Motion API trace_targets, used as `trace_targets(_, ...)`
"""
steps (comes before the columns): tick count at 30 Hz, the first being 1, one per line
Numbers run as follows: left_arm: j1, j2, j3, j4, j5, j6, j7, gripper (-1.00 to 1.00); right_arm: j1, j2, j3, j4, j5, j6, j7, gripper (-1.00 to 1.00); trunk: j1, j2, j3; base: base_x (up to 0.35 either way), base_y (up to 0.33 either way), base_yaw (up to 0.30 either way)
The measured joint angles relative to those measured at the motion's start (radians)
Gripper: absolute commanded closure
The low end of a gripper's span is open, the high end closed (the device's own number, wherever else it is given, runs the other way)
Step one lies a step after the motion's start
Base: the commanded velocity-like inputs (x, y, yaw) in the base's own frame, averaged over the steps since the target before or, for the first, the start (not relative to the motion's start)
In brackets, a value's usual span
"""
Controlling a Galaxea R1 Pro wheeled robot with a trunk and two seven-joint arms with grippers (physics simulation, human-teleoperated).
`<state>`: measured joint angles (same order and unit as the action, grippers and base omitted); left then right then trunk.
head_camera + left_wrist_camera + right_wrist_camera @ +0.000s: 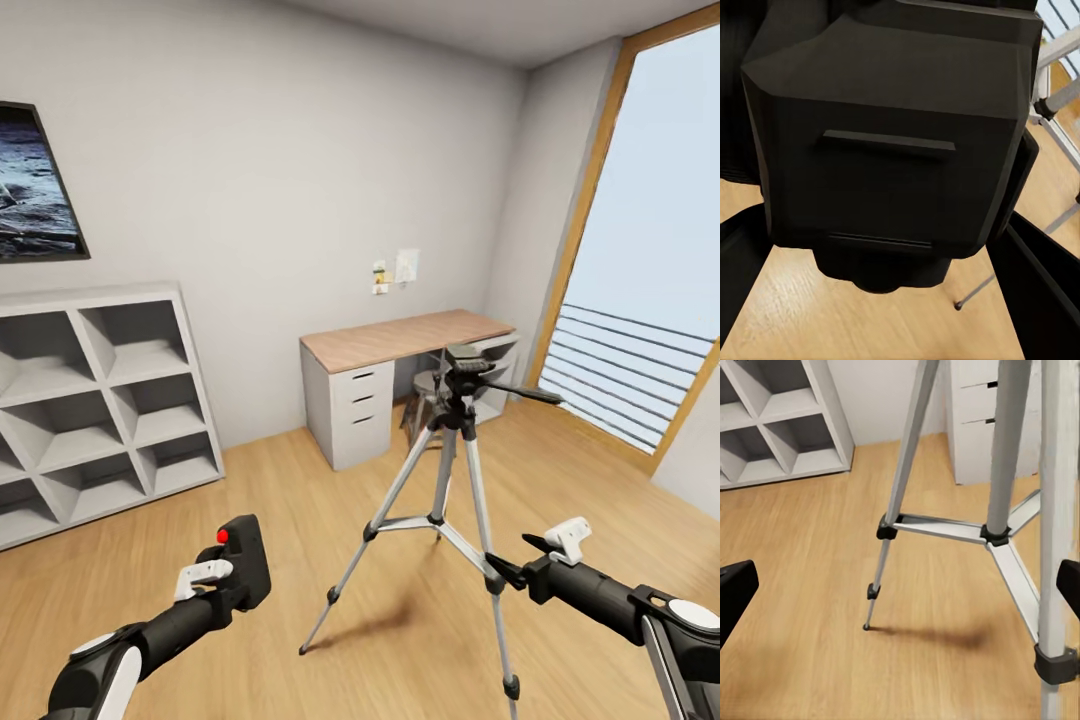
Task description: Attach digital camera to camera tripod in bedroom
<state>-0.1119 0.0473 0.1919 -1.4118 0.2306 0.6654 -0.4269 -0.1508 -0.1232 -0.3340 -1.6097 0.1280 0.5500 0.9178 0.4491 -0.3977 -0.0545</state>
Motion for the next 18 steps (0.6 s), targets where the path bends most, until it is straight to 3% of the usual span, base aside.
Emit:
trace_targets(8, 0.001, 0.0, 0.0, 0.0, 0.001, 0.0, 0.037, 1.0, 0.0, 0.0, 0.0, 0.0, 0.001, -0.002, 0.024, -1.0, 0.0, 0.0, 0.0, 0.041, -0.261, 0.037)
trace_targets(18, 0.001, 0.0, 0.0, 0.0, 0.004, -0.001, 0.047, 1.0, 0.0, 0.0, 0.001, 0.001, 0.002, -0.003, 0.028, -1.0, 0.0, 0.0, 0.0, 0.004, -0.041, 0.207)
